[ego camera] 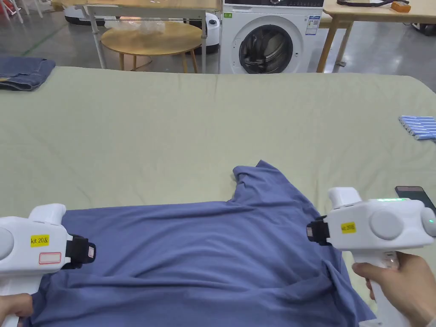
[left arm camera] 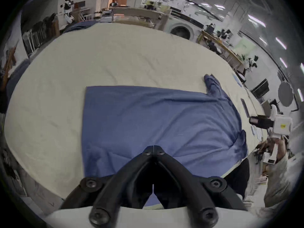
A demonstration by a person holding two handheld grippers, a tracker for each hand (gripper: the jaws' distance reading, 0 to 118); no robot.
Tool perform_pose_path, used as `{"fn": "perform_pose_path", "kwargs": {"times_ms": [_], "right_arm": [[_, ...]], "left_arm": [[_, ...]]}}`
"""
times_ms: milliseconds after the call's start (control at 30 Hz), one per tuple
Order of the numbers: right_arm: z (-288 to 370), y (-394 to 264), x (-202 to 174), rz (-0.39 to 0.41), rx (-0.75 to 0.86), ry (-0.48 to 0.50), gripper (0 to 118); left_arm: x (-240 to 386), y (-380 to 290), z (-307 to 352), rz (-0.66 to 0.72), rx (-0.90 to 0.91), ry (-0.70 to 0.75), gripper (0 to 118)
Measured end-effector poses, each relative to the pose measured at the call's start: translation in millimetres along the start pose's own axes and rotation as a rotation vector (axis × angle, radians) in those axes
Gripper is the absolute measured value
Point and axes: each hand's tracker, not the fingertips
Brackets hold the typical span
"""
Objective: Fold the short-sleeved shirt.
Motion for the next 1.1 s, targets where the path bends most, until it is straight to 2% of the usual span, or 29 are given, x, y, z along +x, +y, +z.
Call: {"fn": "perform_pose_path", "kwargs": {"times_ms": [67,100,133,167,200,267,333,400,433,467,500,533,567,600,633,667,700,733,767,800,833,867,933,967,1067,1100], "right_arm": [[-23,23,1,0.009,0.009,-0.017,0],[-32,35,2,0.013,0.039,-0.044,8],[-43,48,4,0.005,0.056,-0.067,35],[-62,70,12,-0.015,0.053,-0.083,88],[-80,84,18,-0.044,0.041,-0.085,117],[-111,97,34,-0.123,0.073,-0.083,118],[-149,128,48,-0.196,0.025,-0.156,118],[-178,131,57,-0.257,-0.067,-0.157,117],[-173,128,53,-0.292,-0.094,-0.15,110],[-185,128,56,-0.327,-0.129,-0.15,87],[-151,119,44,-0.32,-0.146,-0.13,69],[-147,118,48,-0.258,-0.213,-0.233,56],[-164,121,52,-0.102,-0.177,-0.219,19],[-153,127,57,-0.091,-0.175,-0.187,0],[-140,133,64,-0.063,-0.149,-0.186,0],[-131,138,74,-0.063,-0.149,-0.188,0],[-149,114,21,-0.064,-0.15,-0.218,0],[-144,114,20,-0.052,-0.155,-0.196,0],[-139,112,20,-0.061,-0.142,-0.196,0],[-133,112,19,-0.078,-0.142,-0.183,0],[-164,113,44,-0.068,-0.141,-0.165,0],[-167,113,46,-0.072,-0.147,-0.157,0],[-173,113,48,-0.078,-0.162,-0.156,0],[-179,113,50,-0.086,-0.183,-0.111,0],[-185,120,67,-0.087,-0.186,-0.113,0],[-167,110,41,-0.078,-0.146,-0.151,0]], "left_arm": [[13,2,0,-0.004,-0.008,-0.001,0],[16,3,-3,-0.016,-0.017,-0.002,0],[19,6,-5,-0.027,-0.023,0.001,0],[22,8,-8,-0.029,-0.025,0.006,0],[23,11,-9,-0.026,-0.027,0.005,0],[26,15,-11,-0.012,-0.035,-0.011,0],[27,16,-11,-0.007,-0.039,-0.015,0],[27,17,-11,-0.008,-0.046,-0.006,0],[25,19,-11,-0.001,-0.047,-0.004,0],[-3,15,-20,0.007,-0.048,-0.006,0],[-5,17,-19,0.014,-0.049,-0.005,0],[-8,19,-18,0.021,-0.047,-0.004,0],[-11,20,-15,0.029,-0.042,-0.004,0],[-10,21,-14,0.035,-0.035,-0.003,0],[-13,25,-13,0.04,-0.026,0.001,0],[-17,30,-12,0.052,-0.021,0.009,12],[-21,36,-12,0.069,-0.014,0.024,12],[-36,46,-16,0.101,0.007,0.052,20],[-42,55,-16,0.13,0.043,0.076,36],[-49,66,-17,0.155,0.078,0.1,59],[-55,79,-20,0.168,0.096,0.164,81],[-60,93,-24,0.198,0.097,0.256,98],[-75,116,-42,0.229,0.102,0.359,99],[-81,123,-52,0.225,0.116,0.387,99],[-104,135,-97,0.173,-0.006,0.469,99],[-109,134,-109,0.166,-0.056,0.461,99]]}}
